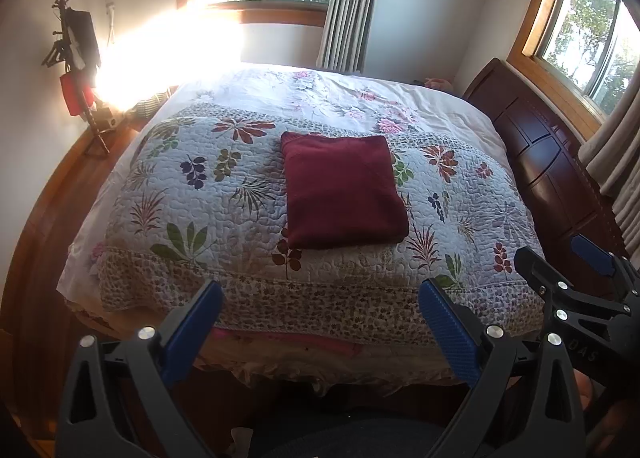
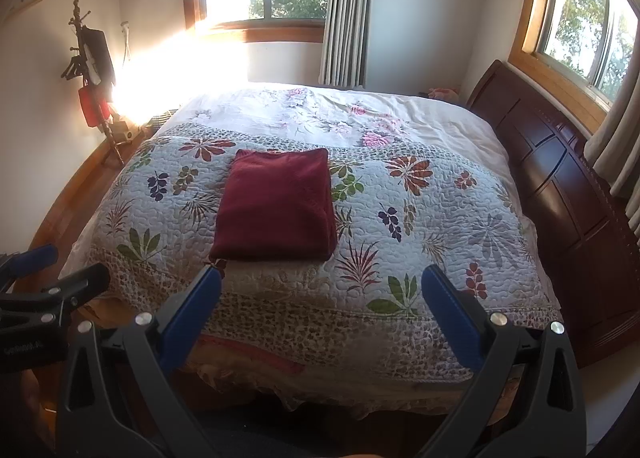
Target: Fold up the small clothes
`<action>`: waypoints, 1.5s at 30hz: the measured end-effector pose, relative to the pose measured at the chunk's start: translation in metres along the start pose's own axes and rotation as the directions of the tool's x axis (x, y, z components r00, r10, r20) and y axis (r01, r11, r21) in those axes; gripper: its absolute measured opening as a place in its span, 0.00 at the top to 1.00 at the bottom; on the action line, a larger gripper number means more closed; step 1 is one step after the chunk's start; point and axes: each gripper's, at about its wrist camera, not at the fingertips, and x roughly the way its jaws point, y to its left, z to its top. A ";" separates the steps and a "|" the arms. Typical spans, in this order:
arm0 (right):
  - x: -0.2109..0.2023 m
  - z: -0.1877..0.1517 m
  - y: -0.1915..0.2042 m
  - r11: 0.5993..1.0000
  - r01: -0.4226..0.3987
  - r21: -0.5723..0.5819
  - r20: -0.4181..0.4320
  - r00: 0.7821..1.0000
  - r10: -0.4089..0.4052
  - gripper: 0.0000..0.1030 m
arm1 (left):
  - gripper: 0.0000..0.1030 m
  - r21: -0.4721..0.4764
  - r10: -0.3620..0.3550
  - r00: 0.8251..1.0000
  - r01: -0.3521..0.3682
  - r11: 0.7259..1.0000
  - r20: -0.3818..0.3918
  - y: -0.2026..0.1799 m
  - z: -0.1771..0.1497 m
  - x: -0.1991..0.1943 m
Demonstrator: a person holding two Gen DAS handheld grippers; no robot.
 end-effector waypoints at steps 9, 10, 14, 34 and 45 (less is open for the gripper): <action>0.000 0.000 0.000 1.000 0.001 0.000 0.000 1.000 -0.001 0.03 | 0.04 0.000 0.000 1.000 0.000 1.000 -0.004 0.000 0.000 0.001; 0.000 0.001 0.000 1.000 0.002 0.000 0.000 1.000 -0.002 0.03 | 0.04 0.001 -0.001 1.000 0.001 1.000 -0.004 0.000 0.001 0.002; 0.004 0.002 -0.002 1.000 0.003 0.002 -0.004 1.000 -0.003 0.03 | 0.04 0.007 -0.005 1.000 0.005 1.000 -0.007 0.000 0.003 0.004; 0.013 0.006 -0.004 1.000 0.003 -0.002 -0.011 1.000 -0.003 0.03 | 0.04 0.005 -0.002 1.000 0.002 1.000 -0.014 -0.001 0.007 0.008; 0.023 0.009 -0.003 1.000 -0.003 0.011 -0.026 1.000 0.003 0.03 | 0.04 0.007 -0.003 1.000 0.003 1.000 -0.018 0.001 0.010 0.012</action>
